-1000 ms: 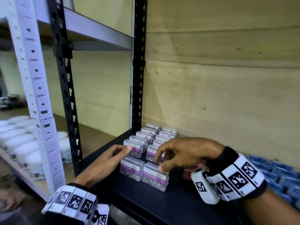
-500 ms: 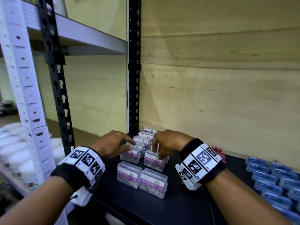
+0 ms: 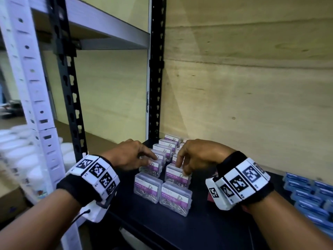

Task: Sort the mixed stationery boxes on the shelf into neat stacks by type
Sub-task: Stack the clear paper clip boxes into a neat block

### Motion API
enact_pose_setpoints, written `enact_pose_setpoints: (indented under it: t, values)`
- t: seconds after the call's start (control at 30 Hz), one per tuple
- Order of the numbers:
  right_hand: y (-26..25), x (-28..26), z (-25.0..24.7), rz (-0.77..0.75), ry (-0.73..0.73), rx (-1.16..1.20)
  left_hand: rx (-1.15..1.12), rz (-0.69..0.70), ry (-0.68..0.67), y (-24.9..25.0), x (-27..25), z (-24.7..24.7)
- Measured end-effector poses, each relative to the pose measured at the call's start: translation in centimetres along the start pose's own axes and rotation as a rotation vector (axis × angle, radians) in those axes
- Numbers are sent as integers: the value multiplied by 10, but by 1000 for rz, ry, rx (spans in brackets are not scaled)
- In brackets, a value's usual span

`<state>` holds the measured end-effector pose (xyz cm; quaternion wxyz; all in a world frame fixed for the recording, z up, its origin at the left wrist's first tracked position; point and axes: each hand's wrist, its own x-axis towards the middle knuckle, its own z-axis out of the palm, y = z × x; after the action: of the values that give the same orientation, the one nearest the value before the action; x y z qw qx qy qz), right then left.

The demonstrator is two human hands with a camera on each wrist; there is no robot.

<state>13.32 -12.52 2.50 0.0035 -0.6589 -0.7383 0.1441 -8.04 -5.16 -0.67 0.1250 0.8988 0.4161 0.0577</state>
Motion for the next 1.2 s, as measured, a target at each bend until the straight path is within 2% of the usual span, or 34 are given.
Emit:
enact_pose_setpoints:
  t: [0.4,1.2]
  values:
    - [3,-20,2,-46,-50,28,19,-2,-89,20,-15,-1]
    - [-6,-37,4,-45,-102,11,34,-11,-156,43,-44,-4]
